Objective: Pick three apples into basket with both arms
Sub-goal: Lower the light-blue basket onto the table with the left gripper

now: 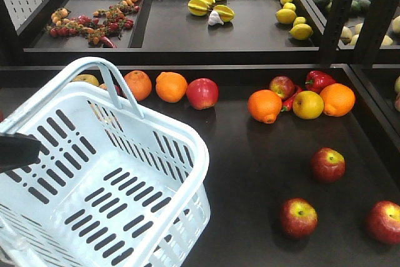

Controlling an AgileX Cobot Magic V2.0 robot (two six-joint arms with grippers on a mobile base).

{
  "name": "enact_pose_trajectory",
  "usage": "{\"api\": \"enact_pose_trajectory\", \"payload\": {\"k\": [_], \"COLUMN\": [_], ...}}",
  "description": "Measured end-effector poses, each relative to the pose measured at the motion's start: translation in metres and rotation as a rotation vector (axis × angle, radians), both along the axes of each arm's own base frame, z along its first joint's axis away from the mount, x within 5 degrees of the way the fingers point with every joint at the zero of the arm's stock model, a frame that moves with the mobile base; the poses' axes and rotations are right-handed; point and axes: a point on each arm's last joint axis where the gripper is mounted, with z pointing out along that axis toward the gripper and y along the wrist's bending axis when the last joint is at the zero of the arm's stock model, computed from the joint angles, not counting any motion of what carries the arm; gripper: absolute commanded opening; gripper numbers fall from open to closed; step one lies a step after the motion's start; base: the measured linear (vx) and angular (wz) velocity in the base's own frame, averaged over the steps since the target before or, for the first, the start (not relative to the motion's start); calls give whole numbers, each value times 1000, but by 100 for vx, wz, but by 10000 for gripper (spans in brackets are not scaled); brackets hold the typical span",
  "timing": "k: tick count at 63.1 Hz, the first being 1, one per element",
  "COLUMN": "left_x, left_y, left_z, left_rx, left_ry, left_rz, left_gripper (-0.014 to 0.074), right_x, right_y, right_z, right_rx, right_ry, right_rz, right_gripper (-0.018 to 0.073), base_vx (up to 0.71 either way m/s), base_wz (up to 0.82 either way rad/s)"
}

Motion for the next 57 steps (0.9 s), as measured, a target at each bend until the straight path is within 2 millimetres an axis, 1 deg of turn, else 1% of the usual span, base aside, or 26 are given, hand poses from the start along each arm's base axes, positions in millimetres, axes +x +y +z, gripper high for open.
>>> {"api": "enact_pose_trajectory", "payload": {"k": [6, 11, 20, 25, 39, 44, 50, 52, 53, 54, 57], "left_x": [2, 8, 28, 45, 102, 127, 155, 164, 170, 174, 188], "left_y": [-1, -2, -10, -18, -46, -56, -67, -71, -73, -75, -81], "left_z": [0, -1, -6, -12, -41, -49, -55, -54, -57, -55, -61], "left_rx": [-3, 3, 17, 17, 78, 107, 129, 136, 141, 147, 162], "left_ry": [-3, -14, -45, -60, -92, -88, -78, -84, -74, -83, -73], "left_rz": [4, 1, -28, -67, -261, -312, -361, -379, -391, -407, -447], "left_gripper": [-8, -8, -8, -8, -8, -8, -8, -8, -8, -8, -8], "right_x": [0, 0, 0, 0, 0, 0, 0, 0, 0, 0, 0], "right_y": [0, 0, 0, 0, 0, 0, 0, 0, 0, 0, 0], "right_z": [0, 0, 0, 0, 0, 0, 0, 0, 0, 0, 0], "right_rx": [0, 0, 0, 0, 0, 0, 0, 0, 0, 0, 0], "right_ry": [0, 0, 0, 0, 0, 0, 0, 0, 0, 0, 0], "right_rz": [0, 0, 0, 0, 0, 0, 0, 0, 0, 0, 0], "right_gripper": [-3, -3, -3, -3, -3, -3, -3, -3, -3, -3, -3], "base_vx": [0, 0, 0, 0, 0, 0, 0, 0, 0, 0, 0], "base_wz": [0, 0, 0, 0, 0, 0, 0, 0, 0, 0, 0]}}
